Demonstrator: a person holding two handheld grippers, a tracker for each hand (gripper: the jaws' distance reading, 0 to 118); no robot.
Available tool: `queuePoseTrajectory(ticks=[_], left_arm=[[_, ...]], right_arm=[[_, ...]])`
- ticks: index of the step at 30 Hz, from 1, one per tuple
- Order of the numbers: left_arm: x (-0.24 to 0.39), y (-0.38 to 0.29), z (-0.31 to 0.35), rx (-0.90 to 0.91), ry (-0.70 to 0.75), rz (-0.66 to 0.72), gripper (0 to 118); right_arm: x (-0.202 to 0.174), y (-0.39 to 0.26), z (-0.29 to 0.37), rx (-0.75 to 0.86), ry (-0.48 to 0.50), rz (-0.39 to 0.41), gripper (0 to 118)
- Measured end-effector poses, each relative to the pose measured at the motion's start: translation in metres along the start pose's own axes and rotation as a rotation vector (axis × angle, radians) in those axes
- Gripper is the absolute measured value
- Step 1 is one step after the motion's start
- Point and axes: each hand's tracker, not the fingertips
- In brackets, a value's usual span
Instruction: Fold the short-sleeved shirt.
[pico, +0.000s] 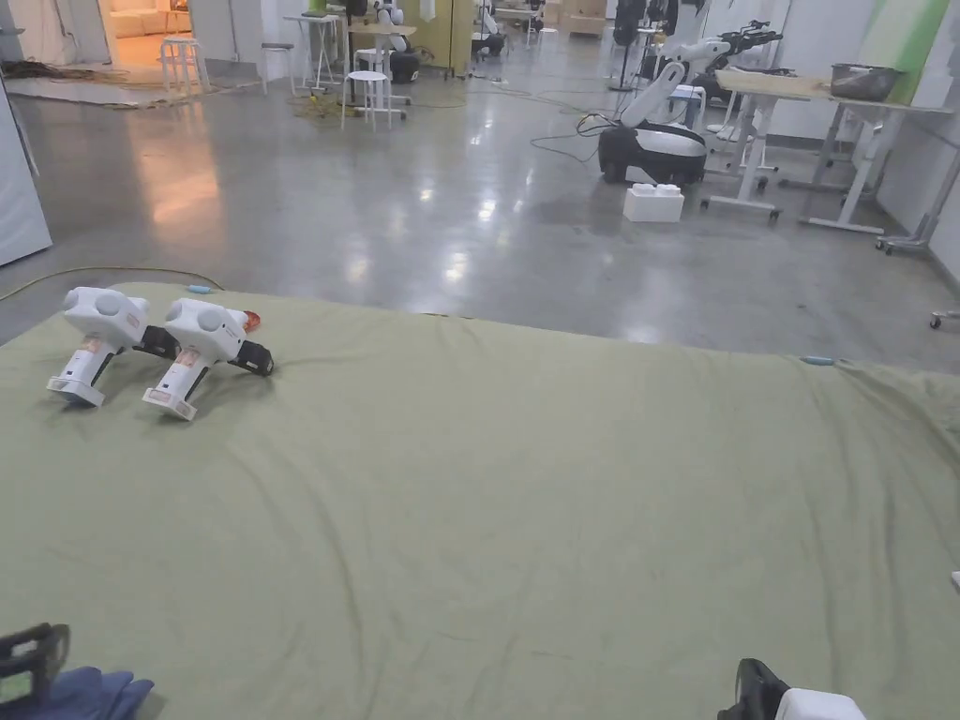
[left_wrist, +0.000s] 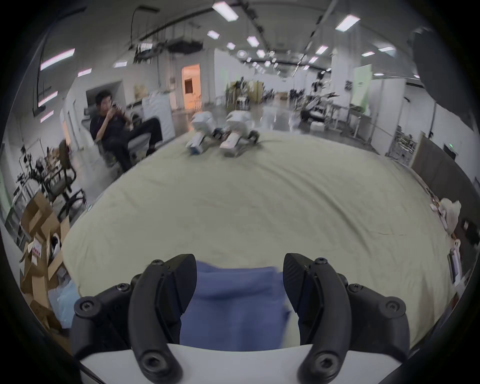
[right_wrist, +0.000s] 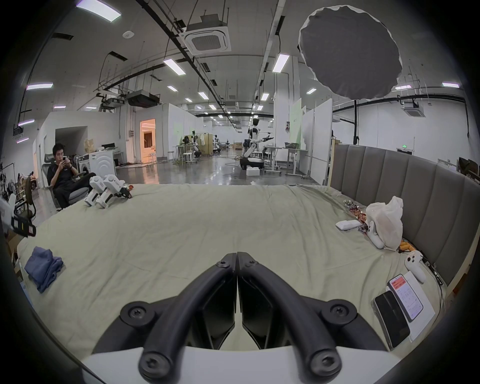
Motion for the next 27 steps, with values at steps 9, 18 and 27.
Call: queuePoseTrajectory(ticks=[9, 18, 27], left_arm=[[0.138, 0.006, 0.012, 0.225, -0.14, -0.033, 67], [0.22, 0.018, 0.04, 0.397, -0.138, -0.039, 5], [0.224, 0.013, 0.05, 0.367, -0.178, 0.097, 1]], right_arm=[[0.005, 0.03, -0.003, 0.06, -0.019, -0.005, 0], [0.001, 0.042, -0.011, 0.092, -0.036, -0.025, 0], [0.002, 0.047, 0.003, 0.12, -0.067, -0.07, 0]])
